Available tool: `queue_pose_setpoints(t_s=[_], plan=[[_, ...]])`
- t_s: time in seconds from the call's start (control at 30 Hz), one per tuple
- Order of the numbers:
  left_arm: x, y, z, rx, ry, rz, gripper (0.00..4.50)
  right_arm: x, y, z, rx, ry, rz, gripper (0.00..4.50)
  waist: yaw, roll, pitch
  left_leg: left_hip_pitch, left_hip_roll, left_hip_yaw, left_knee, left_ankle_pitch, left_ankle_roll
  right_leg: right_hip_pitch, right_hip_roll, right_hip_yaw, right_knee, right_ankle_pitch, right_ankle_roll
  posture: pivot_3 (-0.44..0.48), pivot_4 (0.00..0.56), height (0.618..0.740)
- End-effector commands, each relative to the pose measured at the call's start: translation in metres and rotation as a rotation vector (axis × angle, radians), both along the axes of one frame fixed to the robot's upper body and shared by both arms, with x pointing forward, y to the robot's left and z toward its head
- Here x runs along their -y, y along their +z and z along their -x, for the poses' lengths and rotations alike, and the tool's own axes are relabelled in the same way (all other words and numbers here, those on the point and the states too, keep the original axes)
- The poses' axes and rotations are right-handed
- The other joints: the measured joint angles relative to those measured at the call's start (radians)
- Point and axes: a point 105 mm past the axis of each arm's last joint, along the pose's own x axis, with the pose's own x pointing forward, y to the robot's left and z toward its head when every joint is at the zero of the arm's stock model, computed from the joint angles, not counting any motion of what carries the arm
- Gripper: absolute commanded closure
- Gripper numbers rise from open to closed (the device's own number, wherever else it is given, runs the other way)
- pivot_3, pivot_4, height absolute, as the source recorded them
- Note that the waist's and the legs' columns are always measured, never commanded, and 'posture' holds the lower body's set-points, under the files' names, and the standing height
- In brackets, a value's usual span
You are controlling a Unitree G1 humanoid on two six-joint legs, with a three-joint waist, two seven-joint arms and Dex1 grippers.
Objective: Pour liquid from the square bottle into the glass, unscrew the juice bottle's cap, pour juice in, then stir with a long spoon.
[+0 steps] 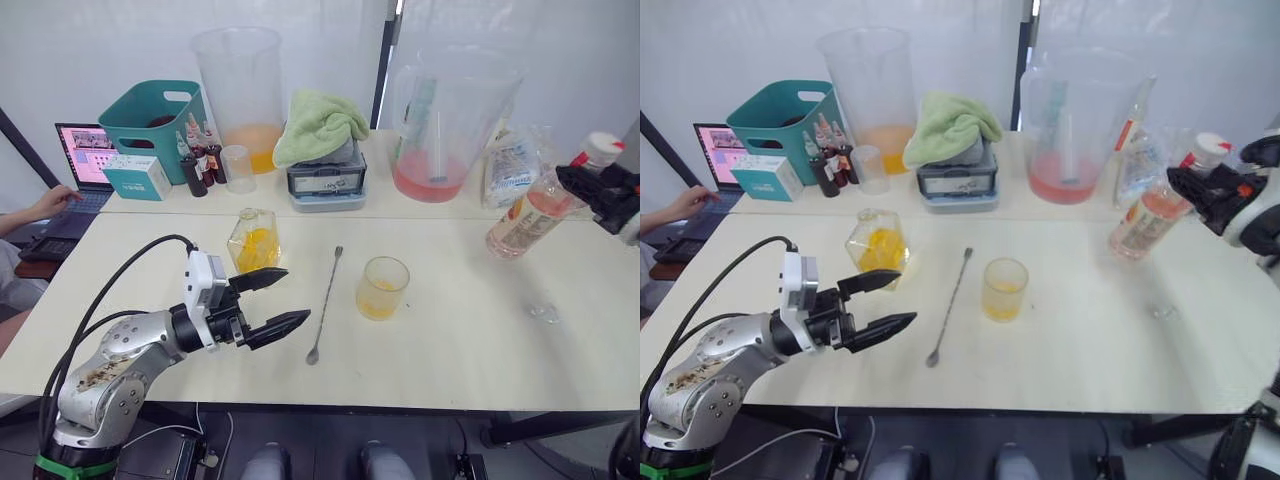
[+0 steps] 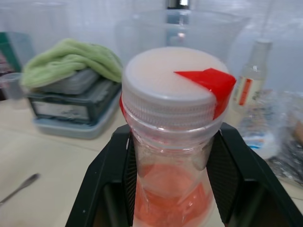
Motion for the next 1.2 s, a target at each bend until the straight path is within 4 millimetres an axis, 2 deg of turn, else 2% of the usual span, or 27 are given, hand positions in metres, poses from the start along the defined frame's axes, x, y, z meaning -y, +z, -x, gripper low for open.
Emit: queue_pose_setpoints(t_s=[0.03, 0.17, 0.3, 0.6, 0.73, 0.83, 1.2], plan=[[0.001, 0.006, 0.000, 0.039, -0.038, -0.007, 0.00, -0.039, 0.018, 0.041, 0.066, 0.239, 0.028, 2.96, 0.000, 0.000, 0.000, 0.000, 0.000, 0.000, 0.000, 0.000, 0.000, 0.000, 0.000, 0.000, 0.000, 0.000, 0.000, 0.000, 0.150, 0.740], [0.000, 0.002, 0.000, 0.040, -0.074, -0.041, 0.00, -0.078, 0.003, 0.063, 0.006, 0.448, 0.049, 2.96, -0.005, 0.000, 0.000, 0.000, 0.001, 0.001, 0.000, 0.000, 0.000, 0.000, 0.001, 0.000, 0.000, 0.000, 0.000, 0.000, 0.150, 0.740], [0.000, 0.002, 0.001, 0.047, -0.101, -0.066, 0.00, -0.109, -0.012, 0.076, -0.034, 0.587, 0.062, 2.96, -0.003, 0.000, 0.000, 0.000, 0.001, 0.001, 0.000, 0.000, 0.000, 0.000, 0.001, 0.000, -0.001, 0.000, 0.000, 0.000, 0.150, 0.740], [-0.004, 0.003, 0.001, 0.053, -0.112, -0.102, 0.00, -0.146, -0.036, 0.088, -0.054, 0.696, 0.079, 2.96, 0.002, -0.002, 0.000, 0.000, 0.001, 0.001, 0.001, 0.000, 0.000, 0.000, 0.001, 0.000, -0.002, 0.000, 0.000, 0.000, 0.150, 0.740], [-0.005, 0.003, -0.002, 0.055, -0.097, -0.107, 0.00, -0.168, -0.060, 0.087, -0.079, 0.715, 0.140, 2.96, 0.000, -0.003, 0.000, 0.000, 0.002, 0.001, 0.001, 0.000, 0.000, -0.001, 0.001, -0.001, -0.002, 0.000, 0.000, 0.000, 0.150, 0.740], [-0.003, 0.005, -0.003, 0.056, -0.113, -0.107, 0.00, -0.176, -0.081, 0.083, -0.103, 0.708, 0.199, 2.96, 0.001, -0.003, 0.000, 0.000, 0.001, 0.001, 0.001, 0.000, 0.000, -0.001, 0.001, -0.001, -0.002, 0.000, 0.000, 0.000, 0.150, 0.740], [-0.002, 0.008, -0.008, 0.066, -0.126, -0.112, 0.00, -0.178, -0.112, 0.071, -0.077, 0.705, 0.308, 2.98, -0.004, -0.007, 0.000, 0.004, 0.002, 0.001, 0.001, 0.000, 0.000, 0.002, 0.001, -0.001, -0.001, 0.000, 0.000, 0.000, 0.150, 0.740]])
